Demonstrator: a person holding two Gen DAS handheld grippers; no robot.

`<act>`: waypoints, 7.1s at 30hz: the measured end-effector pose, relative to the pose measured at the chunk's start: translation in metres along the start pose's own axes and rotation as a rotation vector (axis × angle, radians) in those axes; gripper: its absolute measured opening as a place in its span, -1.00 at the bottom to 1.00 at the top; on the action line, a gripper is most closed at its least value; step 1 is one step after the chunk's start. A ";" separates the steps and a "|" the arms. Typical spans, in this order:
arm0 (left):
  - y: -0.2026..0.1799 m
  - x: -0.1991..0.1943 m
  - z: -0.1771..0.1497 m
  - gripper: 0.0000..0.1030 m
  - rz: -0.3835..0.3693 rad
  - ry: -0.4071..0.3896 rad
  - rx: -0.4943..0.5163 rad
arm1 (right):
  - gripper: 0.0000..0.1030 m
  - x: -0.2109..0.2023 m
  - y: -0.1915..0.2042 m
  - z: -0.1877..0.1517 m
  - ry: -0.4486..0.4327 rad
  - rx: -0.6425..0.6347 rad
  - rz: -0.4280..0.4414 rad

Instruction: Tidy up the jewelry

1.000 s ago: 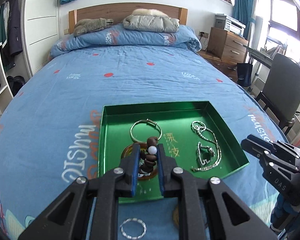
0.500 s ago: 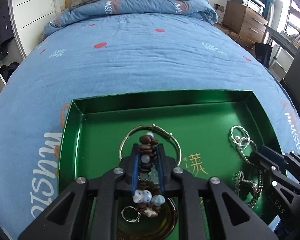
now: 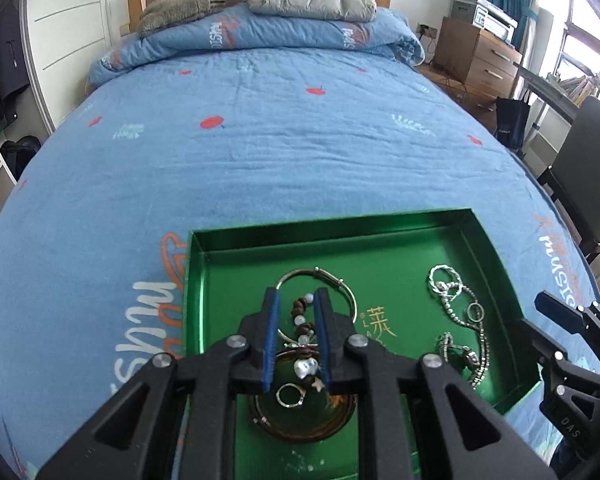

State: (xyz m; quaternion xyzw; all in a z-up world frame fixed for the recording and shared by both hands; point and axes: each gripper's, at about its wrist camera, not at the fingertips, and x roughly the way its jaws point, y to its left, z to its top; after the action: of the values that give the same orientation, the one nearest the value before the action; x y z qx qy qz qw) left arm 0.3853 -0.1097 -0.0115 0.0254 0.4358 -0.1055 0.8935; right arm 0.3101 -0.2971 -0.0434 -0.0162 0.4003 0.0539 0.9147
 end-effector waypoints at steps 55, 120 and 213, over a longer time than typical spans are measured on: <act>0.038 -0.053 -0.188 -0.49 -0.104 0.110 -0.089 | -0.04 -0.067 0.056 -0.122 -0.012 0.083 0.170; -0.067 0.043 -0.045 -0.87 -0.024 0.010 0.116 | -0.82 0.053 -0.012 0.018 0.037 0.054 -0.051; -0.005 -0.330 -0.261 -0.15 0.188 -0.435 -0.069 | 0.67 -0.284 0.096 -0.184 -0.279 0.029 -0.017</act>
State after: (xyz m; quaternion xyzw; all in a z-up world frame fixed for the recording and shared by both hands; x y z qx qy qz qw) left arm -0.0144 -0.0236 0.0857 0.0116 0.2319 -0.0099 0.9726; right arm -0.0263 -0.2398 0.0408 0.0014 0.2700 0.0420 0.9619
